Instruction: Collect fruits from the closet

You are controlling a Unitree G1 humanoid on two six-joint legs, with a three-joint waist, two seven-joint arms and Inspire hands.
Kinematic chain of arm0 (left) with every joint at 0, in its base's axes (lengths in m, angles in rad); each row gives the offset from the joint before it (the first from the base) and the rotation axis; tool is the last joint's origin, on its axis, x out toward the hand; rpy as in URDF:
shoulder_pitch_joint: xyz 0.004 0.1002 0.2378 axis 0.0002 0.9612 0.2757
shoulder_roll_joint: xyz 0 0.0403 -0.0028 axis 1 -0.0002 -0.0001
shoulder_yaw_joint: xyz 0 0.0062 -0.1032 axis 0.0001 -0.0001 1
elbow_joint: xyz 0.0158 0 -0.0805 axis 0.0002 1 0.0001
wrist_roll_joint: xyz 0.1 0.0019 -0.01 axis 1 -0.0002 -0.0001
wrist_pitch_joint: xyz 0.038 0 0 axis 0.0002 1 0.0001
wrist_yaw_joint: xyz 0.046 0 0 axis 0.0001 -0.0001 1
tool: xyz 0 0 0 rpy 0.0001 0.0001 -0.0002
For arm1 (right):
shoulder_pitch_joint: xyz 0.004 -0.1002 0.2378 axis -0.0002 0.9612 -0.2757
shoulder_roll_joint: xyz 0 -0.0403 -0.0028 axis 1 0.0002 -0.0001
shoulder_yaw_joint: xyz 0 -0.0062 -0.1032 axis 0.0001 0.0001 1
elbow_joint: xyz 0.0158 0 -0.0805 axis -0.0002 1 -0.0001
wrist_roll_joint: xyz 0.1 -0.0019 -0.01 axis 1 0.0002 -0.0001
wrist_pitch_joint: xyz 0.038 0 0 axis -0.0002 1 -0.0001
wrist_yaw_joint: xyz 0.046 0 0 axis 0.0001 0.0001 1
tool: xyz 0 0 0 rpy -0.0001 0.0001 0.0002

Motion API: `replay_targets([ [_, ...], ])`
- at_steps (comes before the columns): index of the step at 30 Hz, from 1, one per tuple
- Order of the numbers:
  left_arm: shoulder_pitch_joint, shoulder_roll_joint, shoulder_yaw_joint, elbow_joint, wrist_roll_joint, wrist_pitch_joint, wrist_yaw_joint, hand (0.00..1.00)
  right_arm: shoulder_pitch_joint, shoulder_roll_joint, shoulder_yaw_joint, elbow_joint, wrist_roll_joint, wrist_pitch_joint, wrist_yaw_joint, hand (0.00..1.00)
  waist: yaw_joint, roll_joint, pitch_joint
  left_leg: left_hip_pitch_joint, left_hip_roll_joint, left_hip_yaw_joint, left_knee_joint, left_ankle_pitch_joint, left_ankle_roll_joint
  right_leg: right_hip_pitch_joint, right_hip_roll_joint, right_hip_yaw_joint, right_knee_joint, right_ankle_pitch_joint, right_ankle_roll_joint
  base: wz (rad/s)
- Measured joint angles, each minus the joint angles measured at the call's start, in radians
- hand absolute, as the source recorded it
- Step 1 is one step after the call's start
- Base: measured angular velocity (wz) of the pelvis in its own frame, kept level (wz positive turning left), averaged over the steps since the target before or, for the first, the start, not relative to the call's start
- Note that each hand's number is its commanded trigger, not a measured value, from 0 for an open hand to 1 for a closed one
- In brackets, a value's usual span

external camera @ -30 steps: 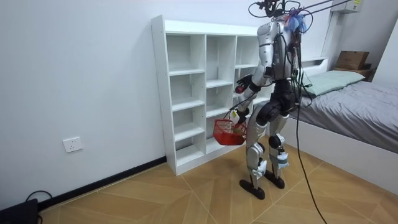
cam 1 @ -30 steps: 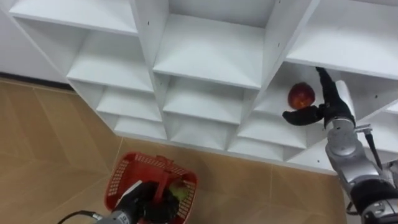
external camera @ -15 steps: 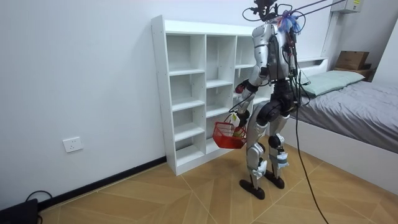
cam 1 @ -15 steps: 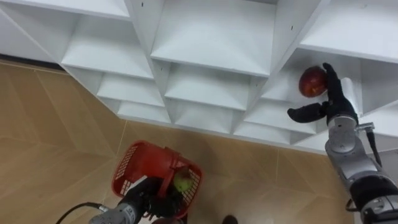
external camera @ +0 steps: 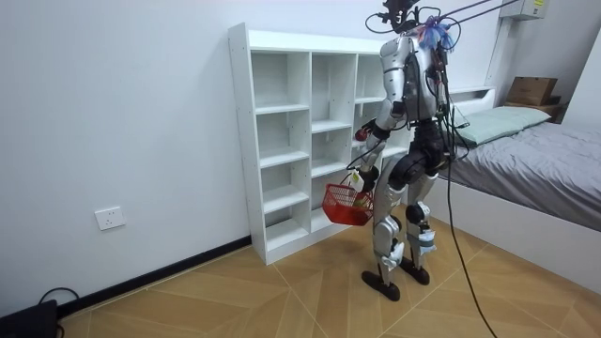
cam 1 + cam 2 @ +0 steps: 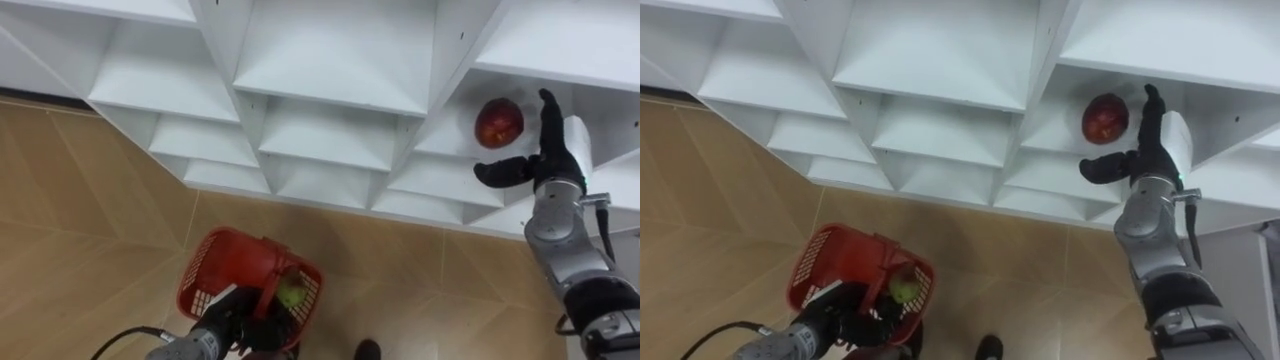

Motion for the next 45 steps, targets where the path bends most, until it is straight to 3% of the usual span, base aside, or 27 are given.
replay_targets([
  [14, -0.002, -0.001, 0.000, 0.000, -0.002, 0.001, 0.001, 1.00, -0.003, 0.000, 0.001, 0.000, 0.031, 0.000, -0.008, 0.00, 0.009, 0.001, 0.0009, 0.000, 0.000, -0.002, -0.001, 0.000, 0.000, 0.000, 0.001, 0.000, -0.001, 0.000, 0.000, 0.00],
  [24, -0.020, -0.008, 0.004, 0.000, -0.001, 0.037, -0.001, 1.00, -0.005, 0.000, 0.001, -0.006, 0.126, 0.022, 0.024, 0.00, 0.024, 0.004, 0.0010, -0.001, 0.003, 0.000, -0.014, 0.003, -0.004, -0.009, 0.003, 0.004, -0.001, 0.000, -0.001, 0.00],
  [45, -0.022, -0.013, 0.003, -0.001, -0.001, 0.049, -0.003, 1.00, -0.040, 0.000, 0.001, -0.006, 0.163, 0.030, 0.092, 0.00, 0.024, 0.007, 0.0013, 0.000, 0.004, 0.003, -0.012, 0.004, -0.005, -0.009, 0.003, 0.004, 0.001, 0.002, -0.003, 0.00],
])
